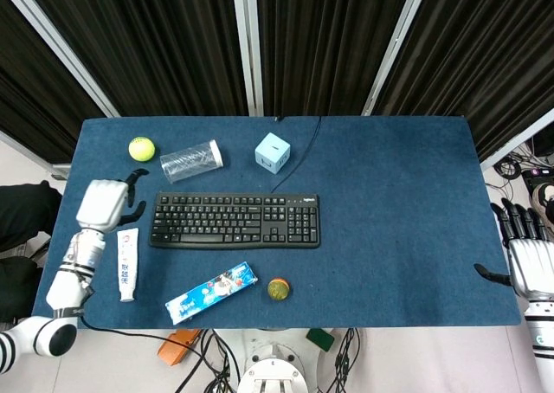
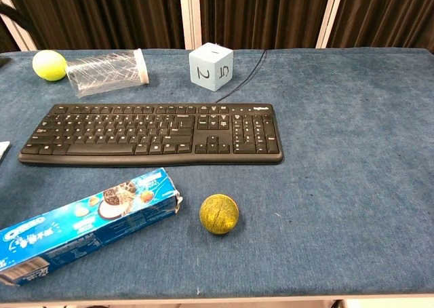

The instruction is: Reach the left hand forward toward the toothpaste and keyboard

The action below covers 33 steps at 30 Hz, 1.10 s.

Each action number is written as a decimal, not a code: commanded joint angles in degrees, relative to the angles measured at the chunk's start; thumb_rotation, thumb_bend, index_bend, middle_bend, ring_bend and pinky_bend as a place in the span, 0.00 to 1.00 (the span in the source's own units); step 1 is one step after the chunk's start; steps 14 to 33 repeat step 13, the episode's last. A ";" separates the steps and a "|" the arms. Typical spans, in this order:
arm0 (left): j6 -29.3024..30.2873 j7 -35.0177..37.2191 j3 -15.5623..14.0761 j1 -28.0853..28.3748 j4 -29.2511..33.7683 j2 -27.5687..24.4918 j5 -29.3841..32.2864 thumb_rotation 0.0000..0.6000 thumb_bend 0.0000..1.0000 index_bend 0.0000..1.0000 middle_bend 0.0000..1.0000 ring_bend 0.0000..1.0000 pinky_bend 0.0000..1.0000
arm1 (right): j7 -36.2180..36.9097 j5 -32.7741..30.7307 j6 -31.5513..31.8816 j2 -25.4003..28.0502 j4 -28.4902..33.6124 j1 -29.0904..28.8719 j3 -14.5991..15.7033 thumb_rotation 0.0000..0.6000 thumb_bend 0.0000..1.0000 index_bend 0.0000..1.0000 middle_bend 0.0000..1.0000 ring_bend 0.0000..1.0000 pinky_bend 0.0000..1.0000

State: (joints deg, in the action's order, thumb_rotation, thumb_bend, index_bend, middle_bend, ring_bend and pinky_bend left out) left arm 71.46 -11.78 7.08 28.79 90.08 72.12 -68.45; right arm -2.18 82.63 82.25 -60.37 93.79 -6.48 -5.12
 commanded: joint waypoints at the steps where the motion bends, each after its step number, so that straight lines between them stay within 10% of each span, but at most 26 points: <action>1: 9.32 1.05 -1.05 -7.29 0.84 -2.29 -3.67 1.00 0.13 0.15 0.26 0.20 0.11 | 1.94 0.92 0.66 0.05 -1.15 0.40 0.29 1.00 0.15 0.00 0.00 0.00 0.00; 13: 18.64 3.54 -9.18 -20.02 2.62 -4.51 -9.32 1.00 0.09 0.14 0.19 0.11 0.04 | 2.66 3.42 2.10 -0.74 -2.16 0.50 0.64 1.00 0.14 0.00 0.00 0.00 0.00; 33: 18.64 3.54 -9.18 -20.02 2.62 -4.51 -9.32 1.00 0.09 0.14 0.19 0.11 0.04 | 2.66 3.42 2.10 -0.74 -2.16 0.50 0.64 1.00 0.14 0.00 0.00 0.00 0.00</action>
